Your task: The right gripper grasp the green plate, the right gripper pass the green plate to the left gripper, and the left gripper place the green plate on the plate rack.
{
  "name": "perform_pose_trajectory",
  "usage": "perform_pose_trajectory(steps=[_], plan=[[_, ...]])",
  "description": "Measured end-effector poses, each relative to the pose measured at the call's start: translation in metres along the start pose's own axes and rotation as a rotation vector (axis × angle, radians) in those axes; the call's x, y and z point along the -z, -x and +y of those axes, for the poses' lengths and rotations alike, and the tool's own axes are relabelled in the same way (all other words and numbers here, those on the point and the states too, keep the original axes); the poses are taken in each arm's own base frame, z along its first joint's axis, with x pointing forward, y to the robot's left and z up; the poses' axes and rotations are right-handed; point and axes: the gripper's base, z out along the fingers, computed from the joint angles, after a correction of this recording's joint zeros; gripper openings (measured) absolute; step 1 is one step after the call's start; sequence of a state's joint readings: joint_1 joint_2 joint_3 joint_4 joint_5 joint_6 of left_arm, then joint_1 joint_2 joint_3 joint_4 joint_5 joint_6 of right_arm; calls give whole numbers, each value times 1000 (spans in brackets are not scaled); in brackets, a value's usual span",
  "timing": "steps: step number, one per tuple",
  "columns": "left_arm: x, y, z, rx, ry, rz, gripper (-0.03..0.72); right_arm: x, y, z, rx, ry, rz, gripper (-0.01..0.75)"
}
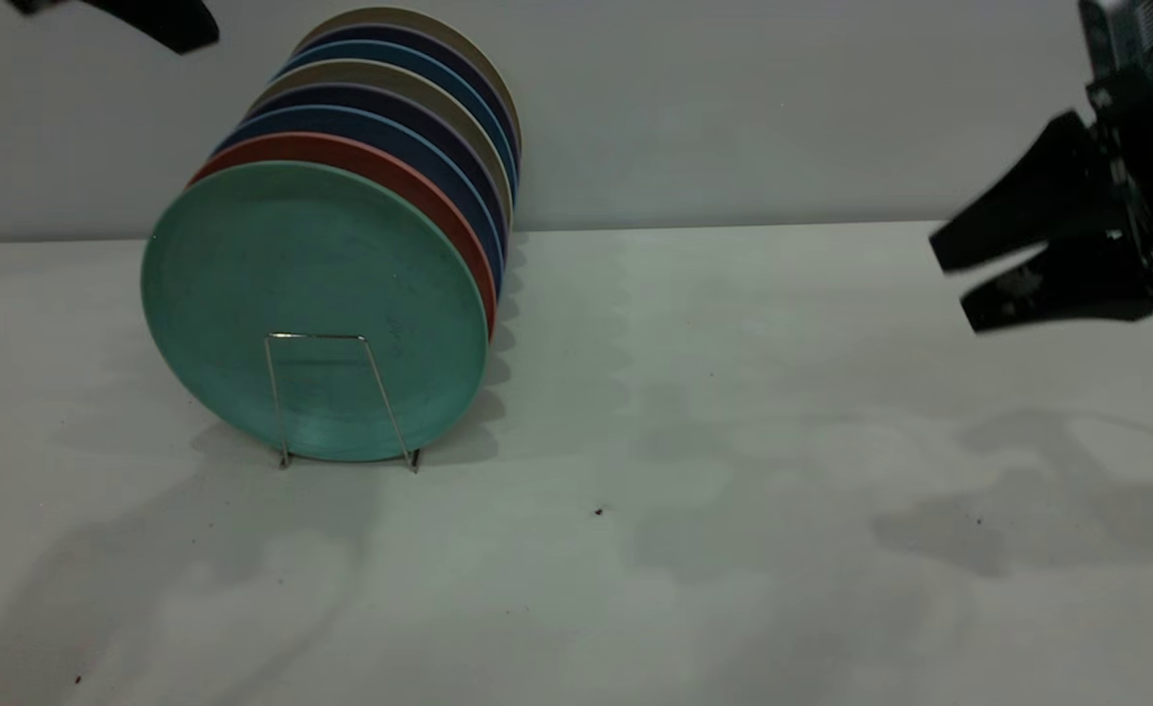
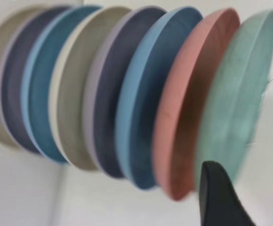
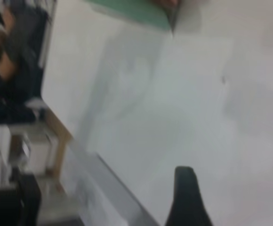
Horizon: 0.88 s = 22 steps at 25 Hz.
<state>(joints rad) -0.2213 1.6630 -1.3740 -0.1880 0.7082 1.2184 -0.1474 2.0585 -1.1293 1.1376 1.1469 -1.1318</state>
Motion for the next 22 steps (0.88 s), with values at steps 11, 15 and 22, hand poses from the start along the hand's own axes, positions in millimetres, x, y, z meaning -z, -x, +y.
perform_pose_trajectory(steps=[11,15,22], plan=[[12,-12,-7,1057,27,147,347,15,20,79,90,-537,349,553],[21,-23,-10,1086,87,277,347,39,20,114,117,-760,333,550],[56,-31,-30,1091,119,267,347,96,6,173,149,-918,127,547]])
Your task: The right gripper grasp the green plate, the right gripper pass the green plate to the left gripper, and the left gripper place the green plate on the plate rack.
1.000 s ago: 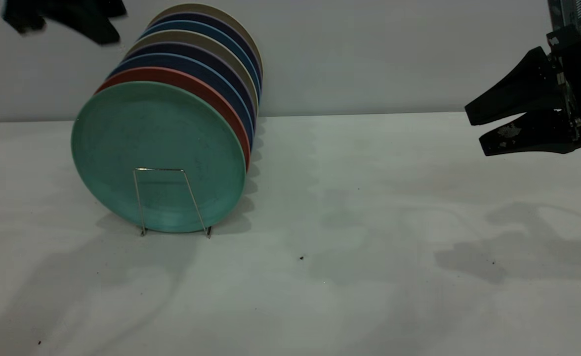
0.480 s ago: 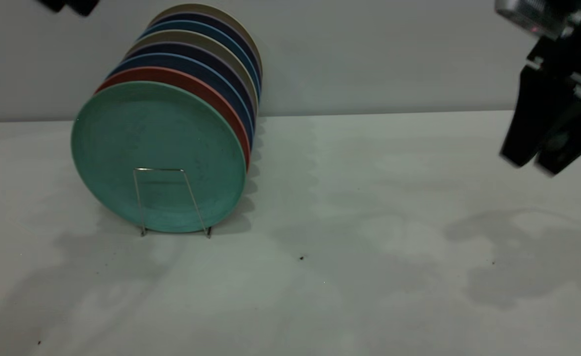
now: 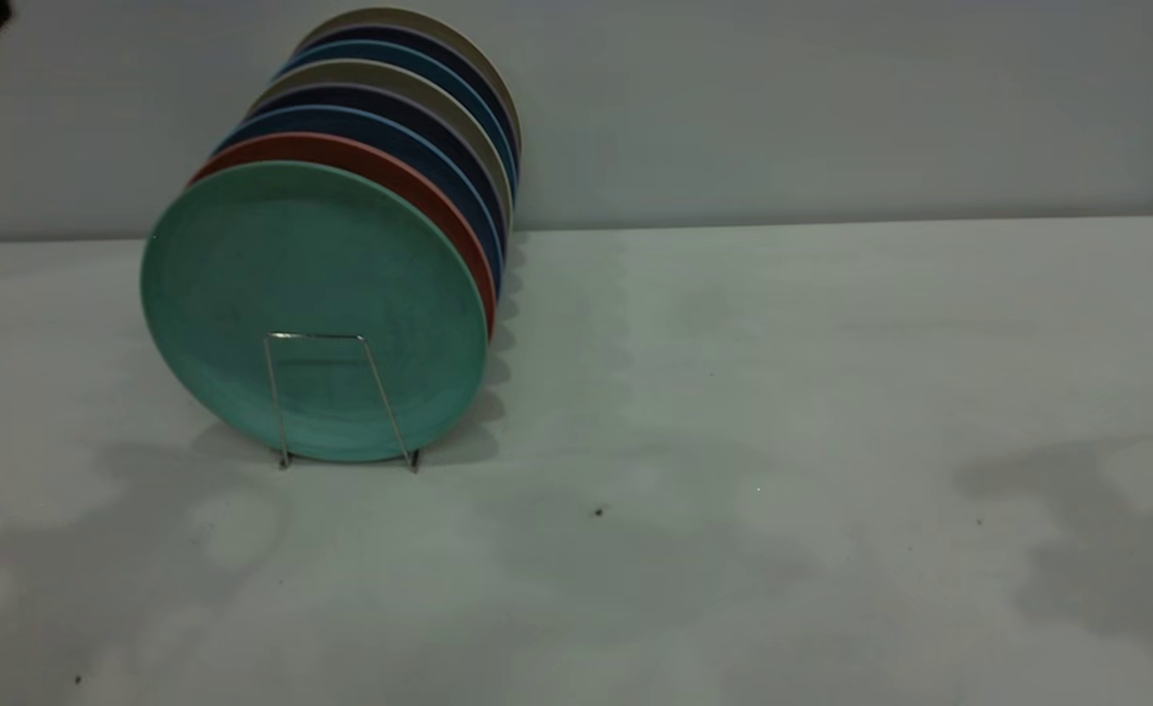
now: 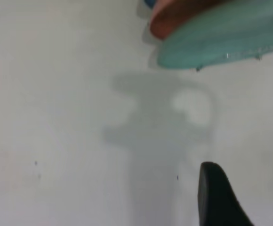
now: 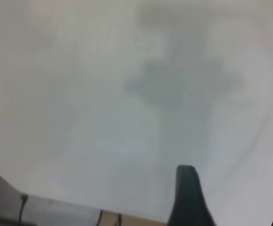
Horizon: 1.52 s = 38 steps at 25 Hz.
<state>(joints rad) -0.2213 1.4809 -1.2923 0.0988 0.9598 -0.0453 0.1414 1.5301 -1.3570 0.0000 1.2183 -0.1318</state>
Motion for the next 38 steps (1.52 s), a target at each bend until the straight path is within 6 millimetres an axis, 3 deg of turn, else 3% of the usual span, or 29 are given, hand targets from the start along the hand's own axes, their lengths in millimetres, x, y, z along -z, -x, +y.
perform_pose_trajectory(steps=[6,13,18,27,33,38], plan=[[22,-52,2,19,-1,-30,347,68,-38,7,-9,-1,-195,546],[43,-120,4,41,-3,-93,433,83,-113,21,-15,38,-249,546],[60,-169,5,91,-5,-171,510,80,-168,29,22,34,-294,546],[70,-241,6,136,-12,-330,518,46,-248,43,60,51,-370,546],[60,-270,5,144,-10,-381,518,22,-273,45,60,22,-474,546],[58,-283,5,148,-14,-431,518,20,-279,46,60,13,-523,546]])
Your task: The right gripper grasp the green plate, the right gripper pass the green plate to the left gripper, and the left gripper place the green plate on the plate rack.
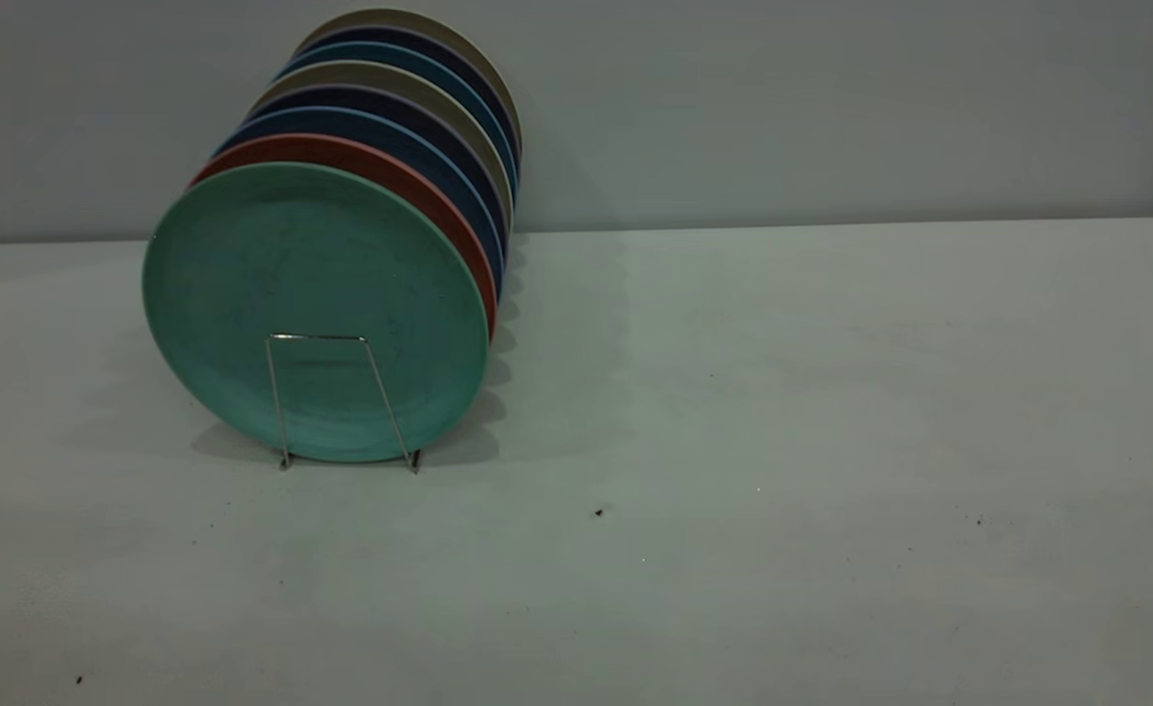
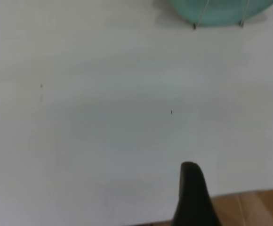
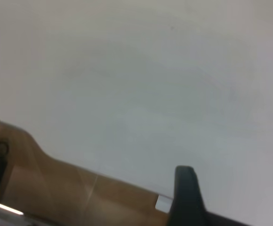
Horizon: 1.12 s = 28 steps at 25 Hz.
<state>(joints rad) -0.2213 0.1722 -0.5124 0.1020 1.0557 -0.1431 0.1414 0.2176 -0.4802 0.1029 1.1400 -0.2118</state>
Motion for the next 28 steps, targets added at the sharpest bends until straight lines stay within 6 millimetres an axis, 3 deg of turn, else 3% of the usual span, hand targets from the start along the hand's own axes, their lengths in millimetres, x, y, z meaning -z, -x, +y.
perform_pose_trajectory(steps=[8,28], plan=[[3,-15,1,-47,-9,10,518,0,0,0,-2,4,-1,546],[2,-18,-7,-132,-94,24,518,-2,0,5,-26,51,-6,546]])
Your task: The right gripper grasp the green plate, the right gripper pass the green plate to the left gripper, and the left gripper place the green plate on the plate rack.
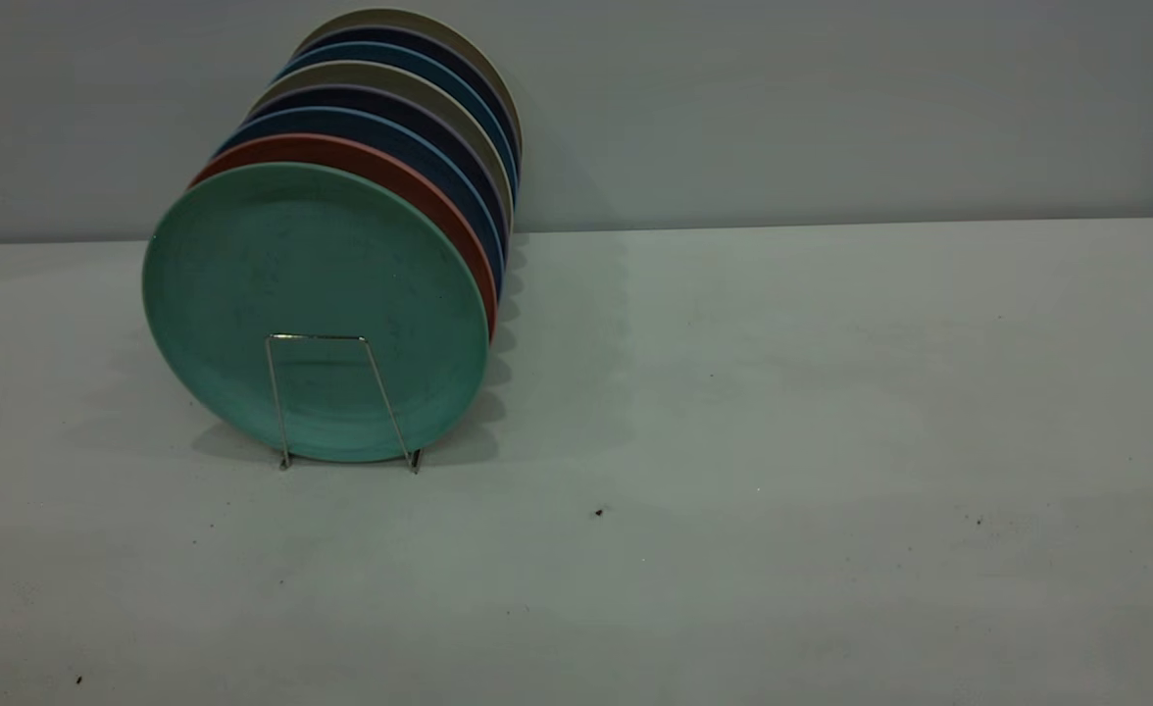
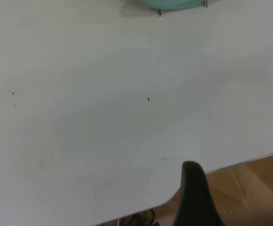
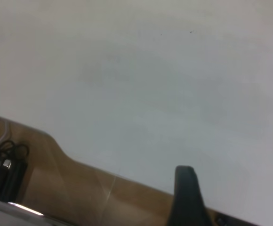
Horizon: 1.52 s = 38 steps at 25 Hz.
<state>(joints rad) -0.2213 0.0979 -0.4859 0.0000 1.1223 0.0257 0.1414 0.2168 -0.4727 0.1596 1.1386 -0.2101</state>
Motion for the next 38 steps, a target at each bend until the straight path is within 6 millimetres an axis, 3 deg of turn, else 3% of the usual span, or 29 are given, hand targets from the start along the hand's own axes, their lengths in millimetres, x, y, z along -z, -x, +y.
perform_pose_trajectory(steps=[7,20,38], plan=[[0,0,0,5,6,-2,518,2,-2,0,-18,-17,-24,546],[11,-13,-3,106,121,-107,518,23,-20,8,-24,-87,-224,546],[11,-13,-3,105,121,-107,518,23,-21,7,-14,-108,-222,546]])
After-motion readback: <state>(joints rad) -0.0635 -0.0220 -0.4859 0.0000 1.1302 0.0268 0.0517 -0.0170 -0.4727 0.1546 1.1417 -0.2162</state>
